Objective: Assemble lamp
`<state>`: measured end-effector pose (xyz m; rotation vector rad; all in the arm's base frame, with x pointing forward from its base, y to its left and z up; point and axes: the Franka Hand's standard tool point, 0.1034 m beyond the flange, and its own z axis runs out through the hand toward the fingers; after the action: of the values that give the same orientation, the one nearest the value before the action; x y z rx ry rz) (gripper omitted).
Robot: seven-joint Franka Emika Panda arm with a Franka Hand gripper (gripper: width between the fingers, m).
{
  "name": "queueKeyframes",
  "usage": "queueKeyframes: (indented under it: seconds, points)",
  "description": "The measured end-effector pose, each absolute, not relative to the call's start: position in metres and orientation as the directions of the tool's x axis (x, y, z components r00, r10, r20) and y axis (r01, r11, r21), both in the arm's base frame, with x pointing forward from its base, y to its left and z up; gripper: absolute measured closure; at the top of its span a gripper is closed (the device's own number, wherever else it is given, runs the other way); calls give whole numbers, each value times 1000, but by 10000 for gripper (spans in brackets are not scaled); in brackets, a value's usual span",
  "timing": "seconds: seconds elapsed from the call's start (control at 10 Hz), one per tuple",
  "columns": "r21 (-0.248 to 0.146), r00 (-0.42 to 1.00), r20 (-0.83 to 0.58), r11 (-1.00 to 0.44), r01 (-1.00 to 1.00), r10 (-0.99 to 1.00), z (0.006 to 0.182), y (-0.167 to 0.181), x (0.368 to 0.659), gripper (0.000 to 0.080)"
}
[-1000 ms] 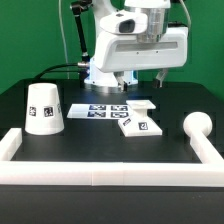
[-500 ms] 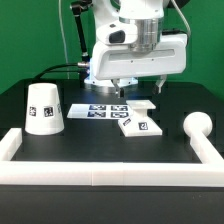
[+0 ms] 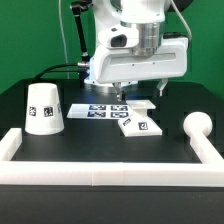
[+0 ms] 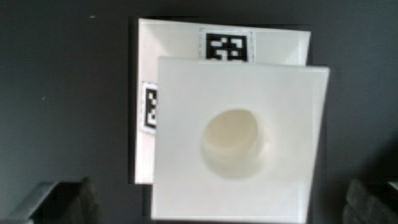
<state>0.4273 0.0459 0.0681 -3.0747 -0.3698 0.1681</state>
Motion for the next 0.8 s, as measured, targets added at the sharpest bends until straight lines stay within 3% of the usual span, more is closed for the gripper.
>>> queueKeyframes:
  seconds: [0.8]
  points:
    - [-58,962,-119,-969,242,247,46,47,419,100]
